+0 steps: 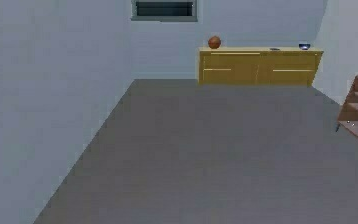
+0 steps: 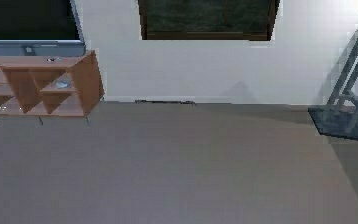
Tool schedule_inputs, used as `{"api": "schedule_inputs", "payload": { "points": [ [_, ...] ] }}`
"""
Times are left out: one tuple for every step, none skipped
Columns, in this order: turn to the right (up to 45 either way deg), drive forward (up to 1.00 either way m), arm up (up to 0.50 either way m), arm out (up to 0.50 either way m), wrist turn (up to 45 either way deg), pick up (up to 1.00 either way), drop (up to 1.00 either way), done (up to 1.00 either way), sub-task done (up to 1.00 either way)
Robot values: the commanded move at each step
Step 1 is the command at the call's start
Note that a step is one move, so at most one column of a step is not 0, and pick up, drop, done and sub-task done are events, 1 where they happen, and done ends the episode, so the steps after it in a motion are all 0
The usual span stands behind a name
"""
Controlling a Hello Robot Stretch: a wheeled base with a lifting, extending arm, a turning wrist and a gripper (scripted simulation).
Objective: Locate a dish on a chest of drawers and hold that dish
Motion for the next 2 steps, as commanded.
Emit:
{"api": "schedule_inputs", "payload": {
  "points": [
    [0.0,1.0,0.0,0.0,0.0,0.0,0.0,0.0,0.0],
    [0.0,1.0,0.0,0.0,0.0,0.0,0.0,0.0,0.0]
  ]
}}
